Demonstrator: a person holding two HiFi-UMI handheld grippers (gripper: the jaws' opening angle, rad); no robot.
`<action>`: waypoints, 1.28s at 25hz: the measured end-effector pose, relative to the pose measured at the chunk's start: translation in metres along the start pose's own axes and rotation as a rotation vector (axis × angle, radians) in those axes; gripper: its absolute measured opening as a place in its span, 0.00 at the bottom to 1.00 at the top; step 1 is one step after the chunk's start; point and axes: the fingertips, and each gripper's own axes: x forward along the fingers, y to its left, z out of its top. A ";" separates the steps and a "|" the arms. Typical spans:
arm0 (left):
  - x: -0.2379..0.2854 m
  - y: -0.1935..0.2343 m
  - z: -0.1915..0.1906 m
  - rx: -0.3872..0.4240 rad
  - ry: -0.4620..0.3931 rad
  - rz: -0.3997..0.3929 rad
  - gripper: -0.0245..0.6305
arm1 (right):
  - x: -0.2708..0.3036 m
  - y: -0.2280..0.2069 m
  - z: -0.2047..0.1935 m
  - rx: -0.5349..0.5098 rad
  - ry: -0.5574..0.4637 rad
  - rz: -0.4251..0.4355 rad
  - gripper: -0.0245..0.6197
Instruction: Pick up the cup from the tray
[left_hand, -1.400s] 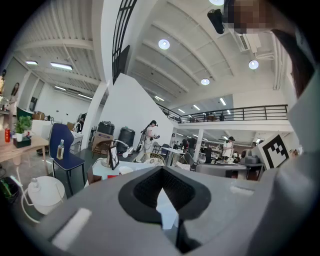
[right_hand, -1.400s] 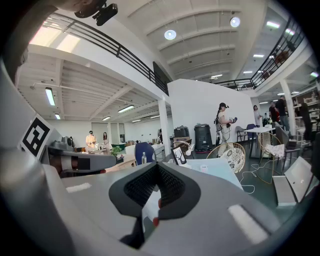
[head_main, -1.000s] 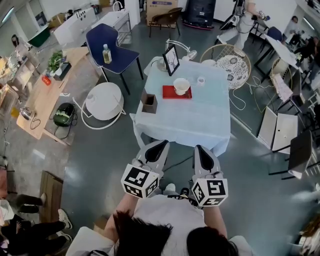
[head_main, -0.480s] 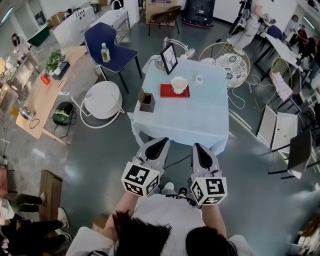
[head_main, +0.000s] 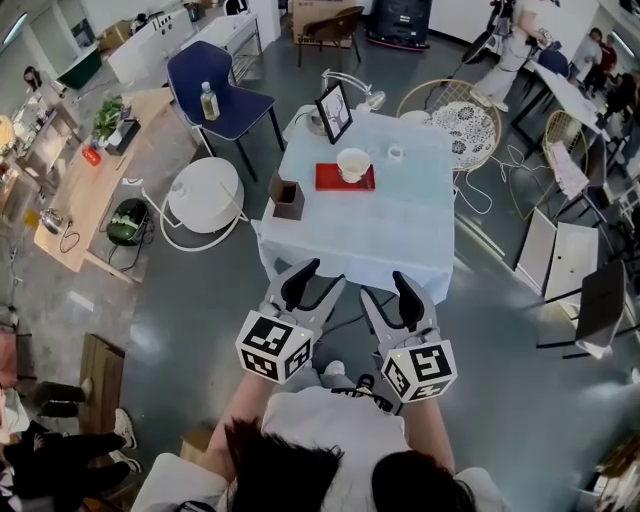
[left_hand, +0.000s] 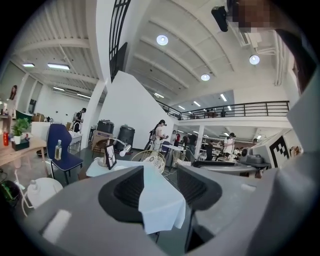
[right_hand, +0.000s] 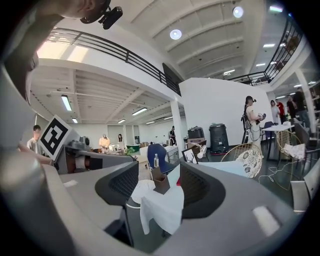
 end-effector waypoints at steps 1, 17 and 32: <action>0.002 0.000 0.000 0.004 0.004 -0.006 0.34 | 0.000 -0.003 0.001 -0.001 -0.003 0.004 0.45; 0.055 0.041 0.005 0.051 0.049 -0.009 0.44 | 0.047 -0.040 0.009 -0.018 0.002 0.034 0.64; 0.130 0.118 0.014 0.071 0.115 -0.069 0.49 | 0.139 -0.084 0.018 0.024 0.026 -0.021 0.76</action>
